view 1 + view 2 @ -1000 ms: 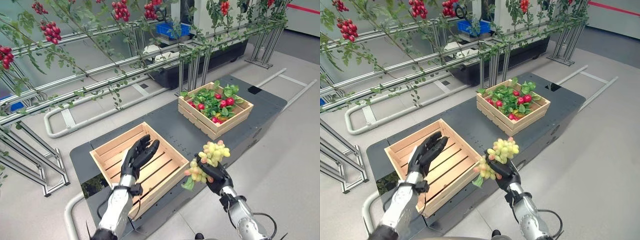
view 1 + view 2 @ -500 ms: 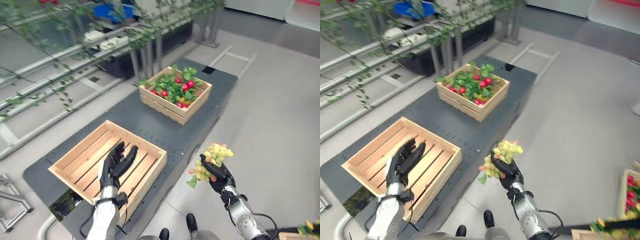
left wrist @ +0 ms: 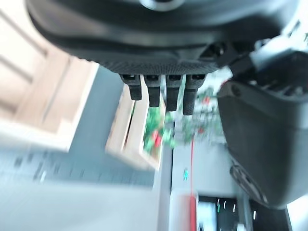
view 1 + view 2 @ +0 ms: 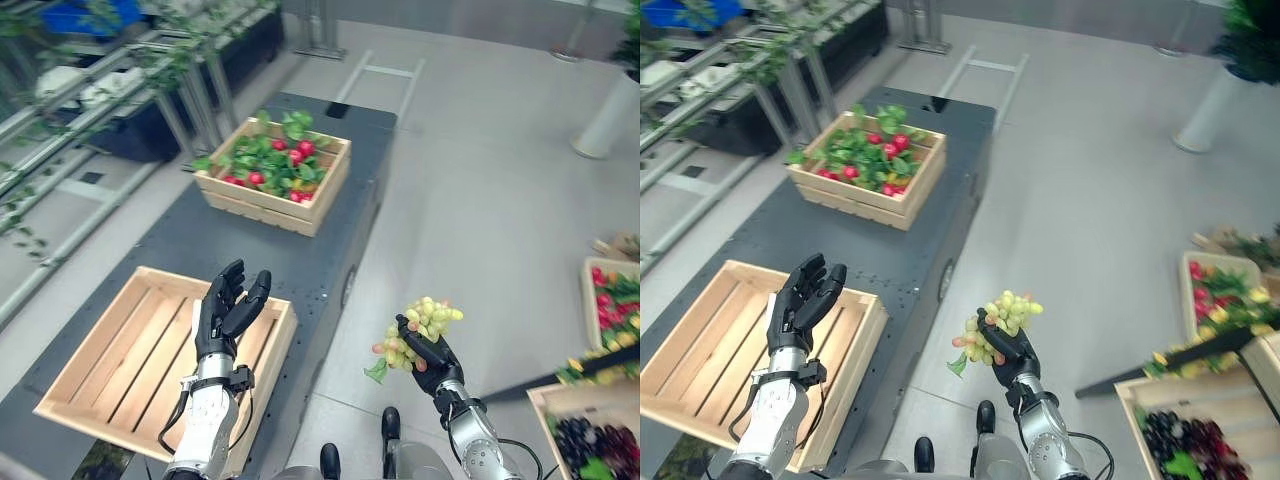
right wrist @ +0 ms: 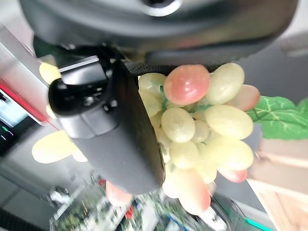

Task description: Pick up the fruits from the basket on one side to the basket on the other side

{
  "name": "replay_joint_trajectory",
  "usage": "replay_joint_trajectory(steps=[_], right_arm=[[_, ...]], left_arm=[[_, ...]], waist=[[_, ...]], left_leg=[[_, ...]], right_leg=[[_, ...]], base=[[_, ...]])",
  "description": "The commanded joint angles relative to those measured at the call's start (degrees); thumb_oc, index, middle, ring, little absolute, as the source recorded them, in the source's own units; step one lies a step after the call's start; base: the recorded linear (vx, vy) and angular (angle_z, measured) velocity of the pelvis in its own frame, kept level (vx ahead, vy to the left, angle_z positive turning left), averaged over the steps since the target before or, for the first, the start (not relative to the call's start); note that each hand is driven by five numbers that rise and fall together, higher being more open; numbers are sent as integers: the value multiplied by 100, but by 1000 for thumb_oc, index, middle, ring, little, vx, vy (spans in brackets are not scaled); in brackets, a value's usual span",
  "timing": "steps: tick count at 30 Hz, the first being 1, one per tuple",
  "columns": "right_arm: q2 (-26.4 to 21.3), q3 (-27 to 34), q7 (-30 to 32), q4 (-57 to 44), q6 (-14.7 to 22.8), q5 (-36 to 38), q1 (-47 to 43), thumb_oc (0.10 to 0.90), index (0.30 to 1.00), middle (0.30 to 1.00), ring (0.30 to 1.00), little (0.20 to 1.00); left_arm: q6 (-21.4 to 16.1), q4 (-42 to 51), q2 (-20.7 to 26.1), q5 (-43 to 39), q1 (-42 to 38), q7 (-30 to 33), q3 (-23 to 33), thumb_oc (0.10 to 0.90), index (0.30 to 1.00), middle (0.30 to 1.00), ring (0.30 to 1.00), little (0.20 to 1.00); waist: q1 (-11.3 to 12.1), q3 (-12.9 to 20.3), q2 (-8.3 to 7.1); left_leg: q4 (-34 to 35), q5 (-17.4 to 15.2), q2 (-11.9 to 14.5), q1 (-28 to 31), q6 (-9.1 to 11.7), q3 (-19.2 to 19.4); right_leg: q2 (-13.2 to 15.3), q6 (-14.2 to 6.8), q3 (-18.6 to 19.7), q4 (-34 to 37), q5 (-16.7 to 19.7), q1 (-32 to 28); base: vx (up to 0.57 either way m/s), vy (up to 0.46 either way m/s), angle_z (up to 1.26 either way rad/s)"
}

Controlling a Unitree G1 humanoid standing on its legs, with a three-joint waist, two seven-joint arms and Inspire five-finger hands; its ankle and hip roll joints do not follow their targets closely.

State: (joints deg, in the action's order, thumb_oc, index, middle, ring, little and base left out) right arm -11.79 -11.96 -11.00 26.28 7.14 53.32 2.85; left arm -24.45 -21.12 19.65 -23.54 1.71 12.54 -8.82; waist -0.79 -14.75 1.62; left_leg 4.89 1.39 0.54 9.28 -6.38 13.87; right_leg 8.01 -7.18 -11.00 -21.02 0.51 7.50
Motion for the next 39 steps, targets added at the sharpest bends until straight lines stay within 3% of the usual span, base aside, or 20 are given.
replay_joint_trajectory(steps=[1, 2, 4, 6, 10, 16, 21, 22, 24, 27, 29, 32, 34, 37, 39], right_arm=[[-62, -265, 88, -625, 550, -1387, -311, 400, 300, 300, 300, 300], [-100, -320, 117, -628, 592, -1528, -339, 400, 300, 300, 300, 300], [-246, -647, 370, -623, 878, -2382, -454, 400, 300, 300, 300, 300], [-487, -818, 554, -844, 705, -2378, -663, 400, 300, 300, 300, 300], [-690, -819, 527, -978, 958, -2481, -772, 400, 300, 300, 300, 300], [-748, -481, 243, -1373, 884, -2413, -317, 400, 300, 300, 300, 300], [-856, -454, 166, -1494, 952, -2929, -232, 400, 300, 300, 300, 300], [-1026, -472, 156, -1567, 1068, -3304, -310, 400, 300, 300, 300, 300], [-1214, -475, 76, -1665, 1121, -3556, -406, 400, 300, 300, 300, 300], [-1619, -527, -162, -1906, 1063, -3405, -710, 400, 300, 300, 300, 300], [-1723, -550, -157, -2100, 1062, -3350, -772, 400, 300, 300, 300, 300], [-1829, -382, -66, -2408, 970, -3146, -578, 400, 300, 300, 300, 300], [-1857, -232, -367, -2658, 1066, -2921, -418, 400, 300, 300, 300, 300], [-1867, -158, -575, -2936, 1049, -2724, -367, 400, 300, 300, 300, 300], [-1838, -107, -814, -3088, 1096, -2458, -398, 400, 300, 300, 300, 300]], left_arm=[[15, 272, 278, -206, -169, 11, 69, 800, 900, 900, 900, 900], [63, 270, 274, -251, -147, 40, 51, 800, 900, 900, 900, 900], [261, 150, 196, -451, -40, 244, -26, 800, 900, 900, 900, 900], [507, 19, -14, -582, -74, 440, -151, 800, 900, 900, 900, 900], [477, -376, -272, -584, -310, 441, -411, 800, 900, 900, 900, 900], [633, -437, -427, -448, -163, 300, -598, 800, 900, 900, 900, 900], [754, -442, -523, -694, -71, 269, -601, 800, 900, 900, 900, 900], [701, -336, -518, -664, 11, 321, -626, 800, 900, 900, 900, 900], [668, -253, -501, -654, 80, 388, -635, 800, 900, 900, 900, 900], [647, -134, -421, -625, 166, 463, -561, 800, 900, 900, 900, 900], [693, -86, -333, -562, 128, 384, -481, 800, 900, 900, 900, 900], [717, -196, -255, -484, 29, 201, -491, 800, 900, 900, 900, 900], [522, -338, -170, -359, -14, 227, -532, 800, 900, 900, 900, 900], [546, -451, -171, -487, -34, 300, -520, 800, 900, 900, 900, 900], [532, -606, -158, -465, -70, 361, -504, 800, 900, 900, 900, 900]], waist=[[154, 348, -57], [201, 356, -93], [524, 495, -295], [433, 503, -401], [307, 471, -477], [8, 583, -507], [-27, 602, -634], [50, 568, -684], [123, 550, -697], [297, 549, -628], [297, 571, -530], [147, 609, -438], [-1, 553, -405], [-85, 510, -382], [-114, 479, -383]], left_leg=[[-80, -519, -376, -122, 163, -598], [-126, -530, -355, -163, 175, -524], [-266, -506, -135, -360, 414, -123], [-220, -389, 9, -407, 539, 17], [-132, -269, 140, -488, 679, 144], [-56, -268, 171, -399, 700, 137], [-1047, -555, 123, -764, 742, -69], [-1571, -735, 39, -949, 732, -467], [-1800, -770, -26, -1046, 716, -829], [-1112, -687, -251, -807, 598, -1860], [-682, -540, -338, -666, 538, -2168], [-305, -431, -331, -528, 483, -2040], [-181, -462, -338, -442, 415, -1830], [-53, -460, -351, -410, 350, -1718], [5, -475, -333, -382, 305, -1534]], right_leg=[[65, 187, -220, -192, -140, -687], [97, 186, -301, -185, -212, -778], [87, 222, -945, 1601, -456, -1679], [-215, 205, -445, 2191, -281, -1632], [-355, 330, -423, 2595, -171, -1721], [-555, 457, -259, 2602, -213, -1631], [-558, 574, -1, 2602, -118, -1555], [-525, 591, 202, 2602, -70, -1537], [-526, 591, 412, 2602, -24, -1507], [-595, 538, 972, 2602, 60, -1451], [-629, 470, 1189, 2602, 74, -1370], [-542, 324, 1175, 2602, 180, -1253], [-428, 167, 1221, 2506, 291, -1055], [-396, 96, 1274, 2434, 362, -866], [-358, 30, 1087, 2050, 326, -643]], base=[[-40, -135, -49], [-55, -278, -62], [-99, -434, -87], [-101, -296, -119], [-80, -177, -81], [-22, -141, -23], [-44, -74, -14], [-66, 19, -31], [-10, 63, -44], [11, 195, -70], [8, 296, -88], [-3, 347, -88], [-17, 334, -61], [-67, 264, -37], [-111, 202, -56]])
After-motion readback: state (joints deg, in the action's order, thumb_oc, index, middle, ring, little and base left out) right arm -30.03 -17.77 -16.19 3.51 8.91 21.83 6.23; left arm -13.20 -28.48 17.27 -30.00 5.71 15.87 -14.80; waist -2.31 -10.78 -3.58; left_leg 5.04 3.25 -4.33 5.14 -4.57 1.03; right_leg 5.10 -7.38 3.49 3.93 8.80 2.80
